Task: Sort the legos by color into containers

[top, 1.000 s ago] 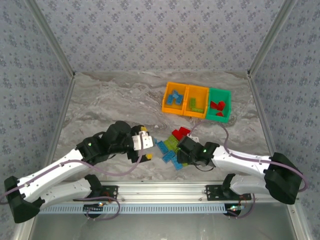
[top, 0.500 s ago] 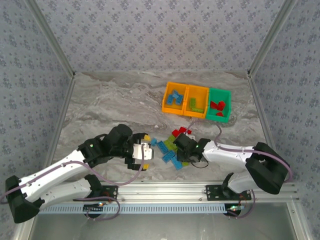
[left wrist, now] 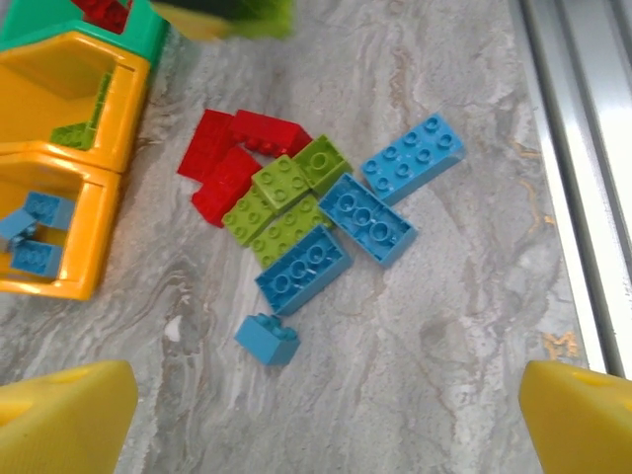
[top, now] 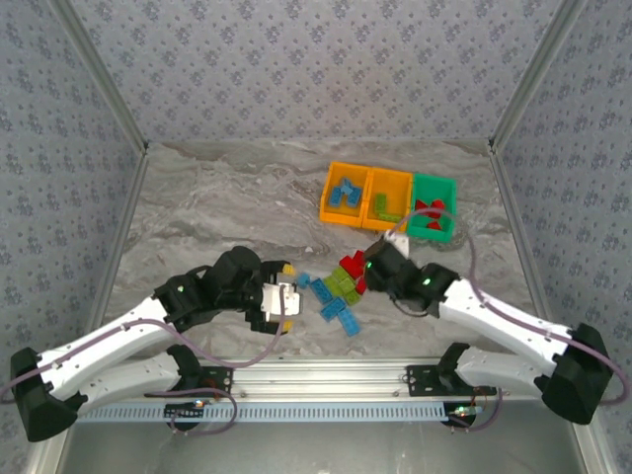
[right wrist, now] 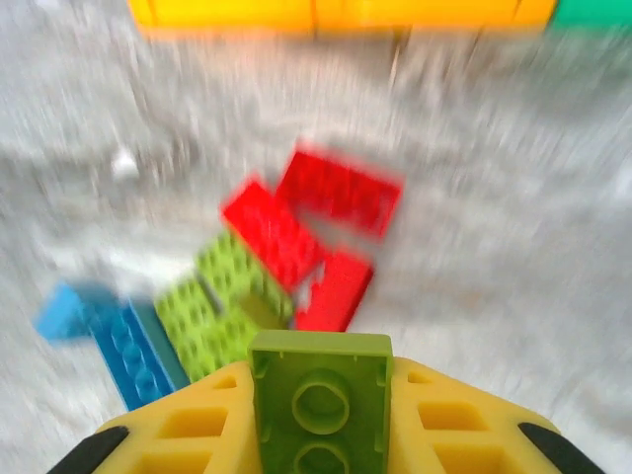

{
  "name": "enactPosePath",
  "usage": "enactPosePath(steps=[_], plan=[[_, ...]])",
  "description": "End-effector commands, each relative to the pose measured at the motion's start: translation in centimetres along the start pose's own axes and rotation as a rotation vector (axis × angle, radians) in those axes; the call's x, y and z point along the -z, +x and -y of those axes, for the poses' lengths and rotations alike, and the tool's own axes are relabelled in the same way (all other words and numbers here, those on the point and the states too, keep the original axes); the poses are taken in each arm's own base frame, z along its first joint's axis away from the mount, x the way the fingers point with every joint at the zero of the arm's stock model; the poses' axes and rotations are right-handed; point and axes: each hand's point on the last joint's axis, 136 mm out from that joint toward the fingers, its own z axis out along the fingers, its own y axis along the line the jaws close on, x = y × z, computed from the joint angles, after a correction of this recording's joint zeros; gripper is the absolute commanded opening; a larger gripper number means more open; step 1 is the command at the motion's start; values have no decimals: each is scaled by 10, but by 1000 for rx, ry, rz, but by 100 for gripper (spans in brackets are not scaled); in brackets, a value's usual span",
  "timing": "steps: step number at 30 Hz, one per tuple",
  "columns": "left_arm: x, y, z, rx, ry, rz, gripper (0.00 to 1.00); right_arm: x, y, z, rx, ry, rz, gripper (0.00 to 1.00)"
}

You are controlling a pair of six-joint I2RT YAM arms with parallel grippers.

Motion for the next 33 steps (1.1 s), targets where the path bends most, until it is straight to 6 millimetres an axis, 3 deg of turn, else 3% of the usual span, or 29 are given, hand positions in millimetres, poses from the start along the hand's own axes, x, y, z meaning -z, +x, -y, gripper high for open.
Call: enactPosePath(steps=[1, 4, 11, 16, 19, 23, 27, 30, 33], plan=[[13, -13, -18, -27, -124, 78, 99, -1, -56, 18, 72, 96, 120, 26], [21, -15, -28, -34, -213, 121, 99, -28, -100, 20, 64, 99, 156, 26], [20, 1, -41, -34, -288, 46, 99, -113, -168, 34, 49, 161, 118, 27], [19, 5, -42, -36, -297, 28, 99, -161, -186, 54, 27, 225, 61, 36], [18, 7, -43, -37, -305, 18, 99, -173, -190, 62, 22, 252, 36, 46], [18, 9, -43, -39, -308, 8, 99, -165, -193, 61, 28, 248, 16, 57], [17, 10, -43, -38, -310, 6, 99, -130, -195, 52, -4, 196, 37, 59], [17, 10, -42, -35, -304, 9, 99, -94, -176, 34, -26, 98, 45, 62], [16, 11, -41, -36, -299, 9, 99, -64, -135, 29, -81, 70, 53, 66]])
